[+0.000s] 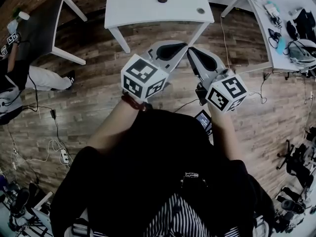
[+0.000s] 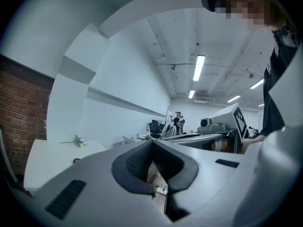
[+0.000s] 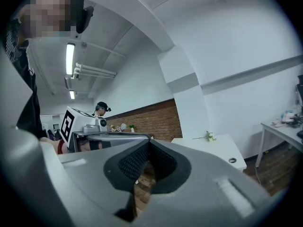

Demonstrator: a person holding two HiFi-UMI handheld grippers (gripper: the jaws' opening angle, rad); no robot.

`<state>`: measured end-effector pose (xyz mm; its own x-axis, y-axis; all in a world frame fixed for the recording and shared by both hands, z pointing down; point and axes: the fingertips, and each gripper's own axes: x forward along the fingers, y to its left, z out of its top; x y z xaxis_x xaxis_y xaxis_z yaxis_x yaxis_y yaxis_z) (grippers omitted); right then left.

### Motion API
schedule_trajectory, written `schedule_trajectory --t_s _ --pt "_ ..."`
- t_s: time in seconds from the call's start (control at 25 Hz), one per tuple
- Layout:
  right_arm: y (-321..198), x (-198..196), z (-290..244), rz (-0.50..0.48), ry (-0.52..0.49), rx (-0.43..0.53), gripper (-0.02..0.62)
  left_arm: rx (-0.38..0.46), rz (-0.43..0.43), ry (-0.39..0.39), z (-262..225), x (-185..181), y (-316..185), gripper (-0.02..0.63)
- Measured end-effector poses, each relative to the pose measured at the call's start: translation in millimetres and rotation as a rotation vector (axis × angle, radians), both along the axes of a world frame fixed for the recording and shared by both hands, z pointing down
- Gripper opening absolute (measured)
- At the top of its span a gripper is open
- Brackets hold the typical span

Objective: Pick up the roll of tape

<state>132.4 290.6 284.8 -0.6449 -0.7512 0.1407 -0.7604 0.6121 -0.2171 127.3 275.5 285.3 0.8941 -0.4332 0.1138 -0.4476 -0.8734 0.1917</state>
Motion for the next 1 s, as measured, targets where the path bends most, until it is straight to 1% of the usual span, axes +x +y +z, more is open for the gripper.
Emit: schedule_trajectory --t_s 0.16,0.28,0.44,0.56,0.76,1.0 --pt "-26.6 -22.4 -1.3 -0.001 0.003 -0.003 0.002 0.000 0.002 -0.007 -1.3 -22.2 -26.5 0.003" --pt "-44.7 -38.7 -0.4 -0.006 0.001 -0.015 0.003 0.002 0.005 0.004 -1.6 -39.4 -45.0 0.003" --pt "-76.3 -53.7 -2.9 0.021 -0.004 -0.017 0.003 0.013 -0.022 0.011 0.5 -74.2 -78.9 0.003" --pt "-97.0 -66.6 -4.7 0.024 0.001 -0.012 0.003 0.000 -0.037 0.022 5.3 -100.4 -100.5 0.003" --pt "-123.8 -99.2 -2.3 -0.011 0.010 -0.016 0.003 -0.002 -0.073 0.039 5.8 -137.5 -125.4 0.003" --pt "-145.1 -149.4 1.9 -0.105 0.030 -0.026 0.003 -0.019 -0.136 0.054 12.9 -178.4 -146.1 0.003"
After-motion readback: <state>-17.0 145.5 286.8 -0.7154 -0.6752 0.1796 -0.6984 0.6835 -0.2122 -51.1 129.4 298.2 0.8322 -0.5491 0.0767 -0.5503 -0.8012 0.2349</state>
